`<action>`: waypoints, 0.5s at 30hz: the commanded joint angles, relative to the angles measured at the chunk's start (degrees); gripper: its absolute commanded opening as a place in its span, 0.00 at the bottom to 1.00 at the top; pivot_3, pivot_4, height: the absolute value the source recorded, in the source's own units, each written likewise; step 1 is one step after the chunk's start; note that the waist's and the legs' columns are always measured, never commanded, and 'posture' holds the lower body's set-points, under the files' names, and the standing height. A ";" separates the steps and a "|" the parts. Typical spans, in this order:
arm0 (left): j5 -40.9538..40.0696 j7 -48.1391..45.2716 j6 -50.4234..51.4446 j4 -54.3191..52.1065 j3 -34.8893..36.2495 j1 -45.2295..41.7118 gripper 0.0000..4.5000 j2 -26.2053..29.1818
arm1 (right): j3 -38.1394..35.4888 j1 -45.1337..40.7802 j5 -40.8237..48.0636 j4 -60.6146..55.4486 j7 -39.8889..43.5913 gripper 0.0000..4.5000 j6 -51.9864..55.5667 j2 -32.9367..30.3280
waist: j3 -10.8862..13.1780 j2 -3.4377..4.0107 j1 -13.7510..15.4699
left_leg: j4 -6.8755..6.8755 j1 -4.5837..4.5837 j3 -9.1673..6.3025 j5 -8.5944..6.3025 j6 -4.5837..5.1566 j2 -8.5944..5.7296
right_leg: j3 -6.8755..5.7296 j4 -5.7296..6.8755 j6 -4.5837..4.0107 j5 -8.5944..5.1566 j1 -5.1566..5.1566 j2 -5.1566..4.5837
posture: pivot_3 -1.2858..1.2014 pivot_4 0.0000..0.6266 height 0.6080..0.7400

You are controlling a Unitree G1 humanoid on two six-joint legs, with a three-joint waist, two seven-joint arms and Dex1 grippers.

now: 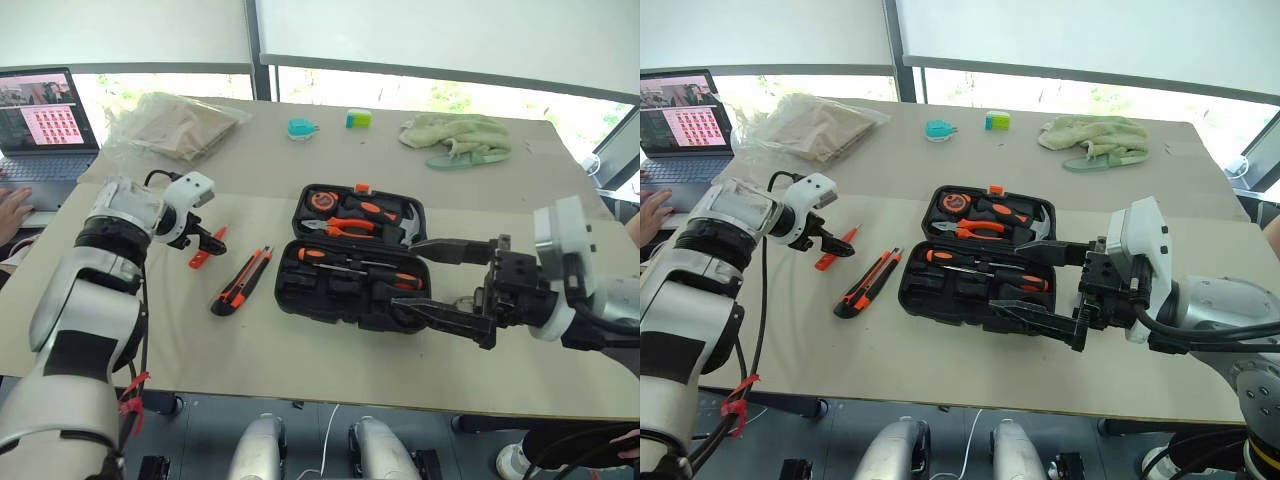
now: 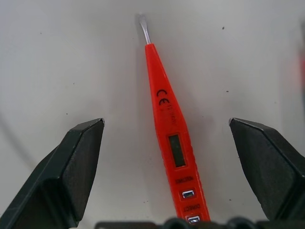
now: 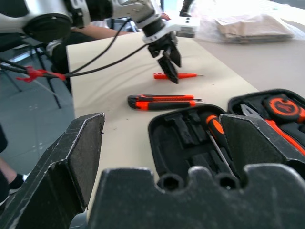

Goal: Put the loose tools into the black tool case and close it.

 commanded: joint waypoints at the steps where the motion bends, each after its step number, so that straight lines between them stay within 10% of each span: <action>1: 2.49 0.10 -2.03 3.58 0.88 -0.42 0.83 -0.99 | -1.83 -0.61 0.37 -1.44 -1.39 1.00 -2.56 -1.41 | 0.00 0.00 0.00 | 0.01 0.01 -0.01 0.00 0.00 0.00 | 0.00 0.02 0.00 0.00 0.00 0.00 | 0.52 0.24 1.00; 9: 4.68 -2.06 -2.38 3.49 2.32 2.47 0.18 -1.18 | -1.38 -1.02 0.63 -0.23 -1.75 1.00 -3.75 -3.17 | -0.02 0.03 -0.03 | 0.04 0.15 -0.15 0.00 0.00 0.01 | 0.01 0.10 0.00 0.00 0.11 0.00 | 0.52 0.24 1.00; 15: 6.01 -0.92 -5.10 2.07 4.10 3.51 0.09 -0.01 | -2.25 0.27 0.91 0.16 -1.78 1.00 -3.32 -4.07 | -0.05 0.07 -0.07 | 0.03 0.20 -0.26 0.00 0.00 0.01 | 0.03 0.13 0.00 0.00 0.13 0.00 | 0.52 0.24 1.00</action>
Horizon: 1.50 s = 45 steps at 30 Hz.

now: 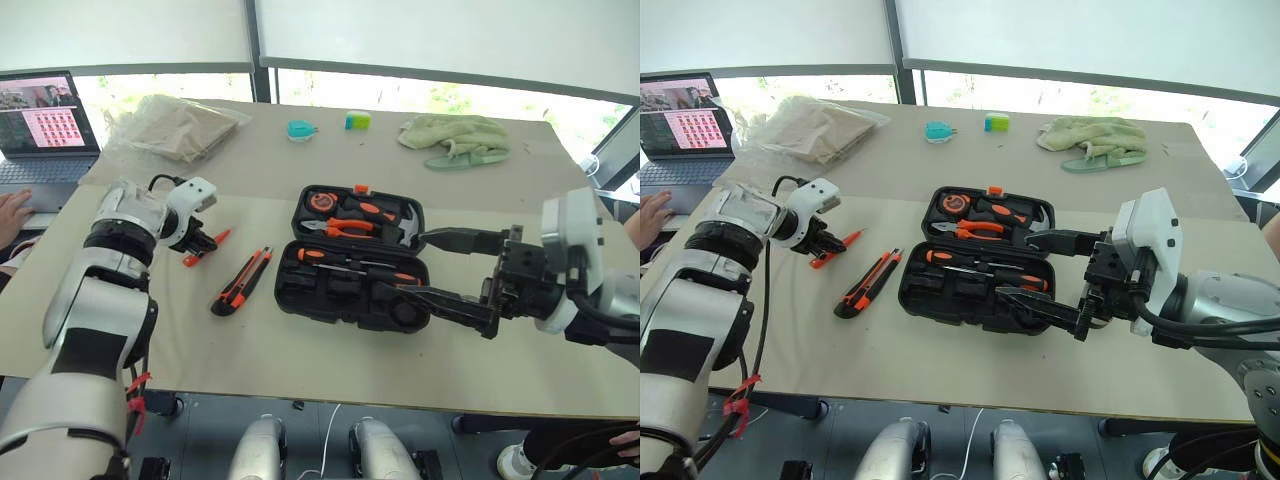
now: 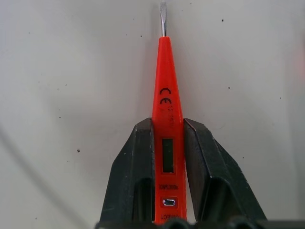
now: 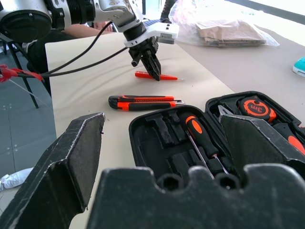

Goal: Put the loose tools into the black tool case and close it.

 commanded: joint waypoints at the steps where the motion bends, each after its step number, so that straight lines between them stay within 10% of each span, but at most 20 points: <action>1: 1.60 0.51 -1.09 0.80 0.64 1.85 0.09 0.85 | -2.46 0.79 0.98 -0.16 -0.17 1.00 -1.29 -1.18 | 0.00 0.00 0.01 | 0.00 0.00 0.00 0.00 0.00 0.00 | 0.00 0.01 0.00 0.00 0.00 0.00 | 0.52 0.24 1.00; 10: -7.39 -11.58 -17.10 -17.22 7.84 -1.60 0.09 -1.42 | -7.13 12.61 2.12 -2.06 1.29 1.00 1.13 -4.45 | 0.07 -0.12 1.31 | 0.18 -0.32 -0.08 0.01 -0.01 -0.01 | -0.09 -0.03 0.05 0.03 -0.11 -0.06 | 0.52 0.24 1.00; 18: -5.97 -24.07 -18.19 -32.21 -0.76 0.56 0.09 -5.64 | -8.74 17.30 1.15 -4.69 -0.55 1.00 -0.09 -4.06 | 0.06 -0.11 1.15 | 0.21 -0.23 -0.05 0.01 -0.01 -0.04 | -0.07 -0.02 0.08 0.05 -0.01 0.00 | 0.52 0.24 1.00; 45: 4.77 -20.87 -18.96 -29.76 -12.99 4.37 0.09 -14.70 | -7.99 18.05 2.76 -6.74 -9.93 1.00 -2.51 -1.11 | 0.04 -0.07 0.26 | 0.22 0.04 -0.15 0.01 0.00 -0.05 | -0.01 -0.04 0.09 0.04 0.26 0.02 | 0.52 0.24 1.00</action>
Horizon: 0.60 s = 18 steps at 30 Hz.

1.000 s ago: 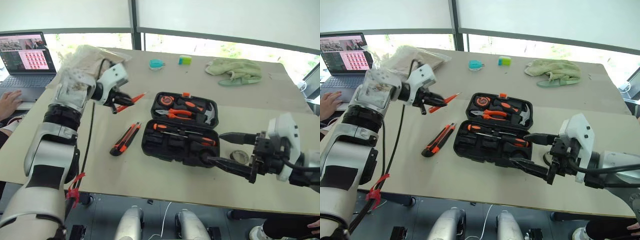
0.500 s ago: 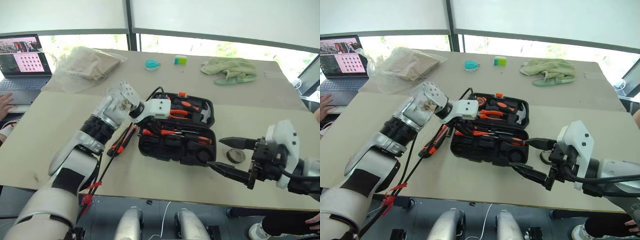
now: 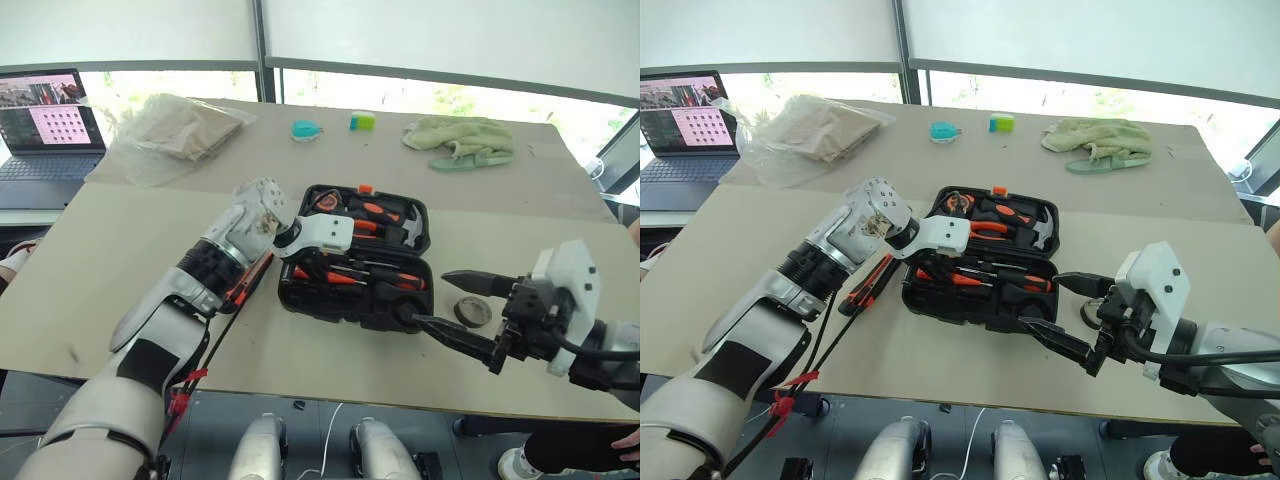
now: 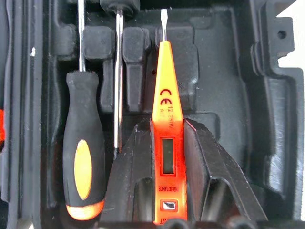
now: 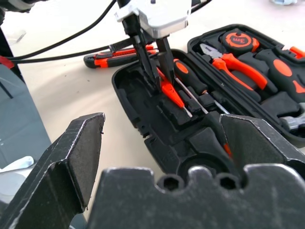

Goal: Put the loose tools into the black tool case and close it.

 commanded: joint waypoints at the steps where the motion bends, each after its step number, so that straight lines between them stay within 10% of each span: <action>1: 1.15 0.25 -1.03 1.42 -0.49 0.15 0.09 -0.68 | -0.99 -0.49 0.81 -0.93 -1.22 1.00 -1.91 0.56 | 0.00 0.00 -0.07 | 0.00 0.00 0.00 0.00 0.00 0.00 | 0.00 0.00 0.00 0.00 0.01 0.00 | 0.52 0.24 1.00; 4: 1.18 0.32 0.11 1.54 0.10 0.31 0.09 -1.11 | -0.48 -0.52 0.60 -1.13 -1.60 1.00 -2.20 0.71 | -0.01 0.01 -0.15 | 0.00 0.01 0.00 0.00 0.00 0.01 | 0.00 0.00 0.00 0.00 0.01 0.00 | 0.52 0.24 1.00; 12: -7.49 -6.91 14.64 -7.78 7.49 -0.90 0.76 2.59 | 0.44 0.15 0.15 -1.17 -0.97 1.00 -2.88 0.91 | 0.00 0.01 -0.24 | 0.00 -0.10 -0.02 0.00 0.00 0.02 | 0.00 0.04 0.00 0.00 -0.14 0.01 | 0.52 0.24 1.00; 18: -12.75 -2.10 14.68 -7.46 15.64 0.14 0.64 4.82 | 0.84 0.18 0.03 -0.73 0.14 1.00 -3.23 0.34 | -0.01 0.02 -0.25 | 0.00 -0.08 -0.03 0.00 0.00 0.03 | 0.00 0.05 0.00 0.00 -0.13 0.01 | 0.52 0.24 1.00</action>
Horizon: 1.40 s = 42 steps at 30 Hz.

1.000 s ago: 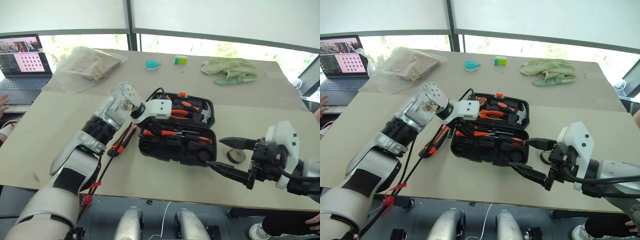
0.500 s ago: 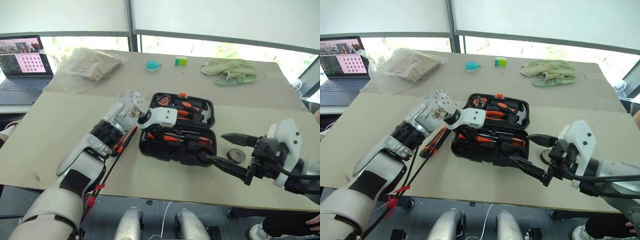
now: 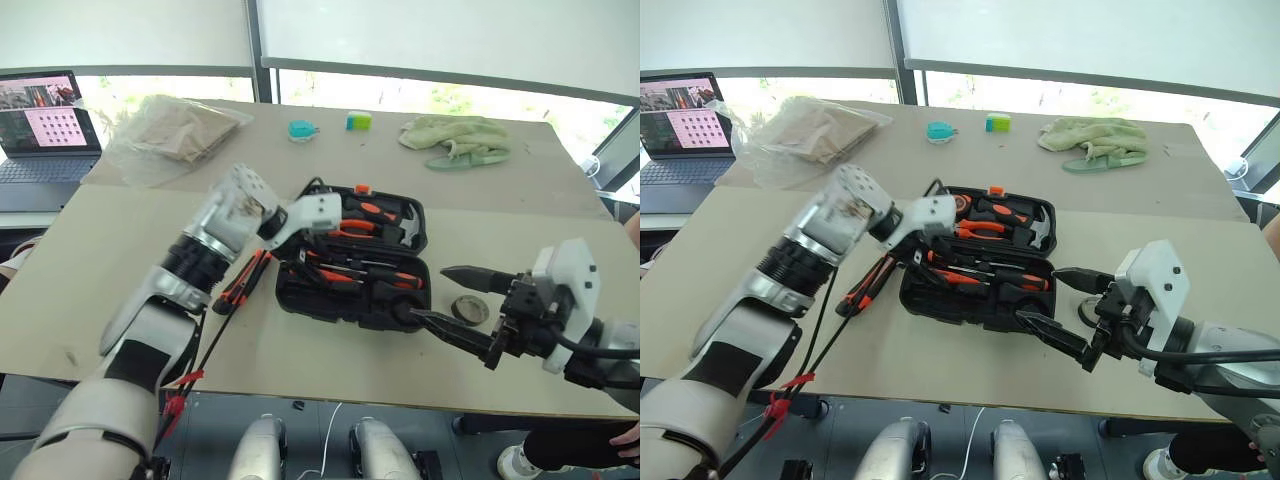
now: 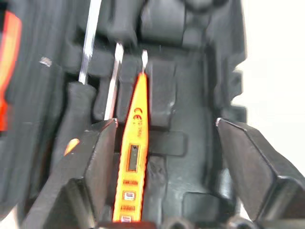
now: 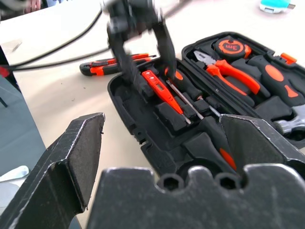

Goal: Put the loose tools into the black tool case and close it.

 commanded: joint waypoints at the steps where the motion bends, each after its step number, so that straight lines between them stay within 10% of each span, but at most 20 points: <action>1: -2.76 5.23 -4.16 1.22 5.66 0.40 0.60 -0.29 | -0.59 -0.96 0.15 -0.51 0.79 1.00 -1.79 -0.52 | 0.00 0.00 0.02 | 0.00 0.00 0.00 0.00 0.00 0.00 | 0.00 0.00 0.00 0.00 0.00 0.00 | 0.52 0.24 1.00; 9: -5.97 9.31 -24.03 10.28 10.66 7.25 0.01 -2.95 | 0.53 -3.43 -0.81 1.72 2.07 1.00 -1.62 -1.46 | -0.01 0.01 0.34 | 0.05 0.03 0.00 0.00 0.00 -0.02 | -0.01 -0.01 -0.01 0.01 0.08 -0.03 | 0.52 0.24 1.00; 42: 4.13 16.99 -44.37 20.69 3.15 15.39 0.00 -4.61 | 1.52 -4.93 -1.13 3.42 2.46 1.00 -0.83 -1.81 | -0.19 0.07 0.22 | 0.06 0.70 -0.02 -0.01 0.00 0.00 | -0.06 -0.11 0.01 0.01 0.88 -0.02 | 0.52 0.24 1.00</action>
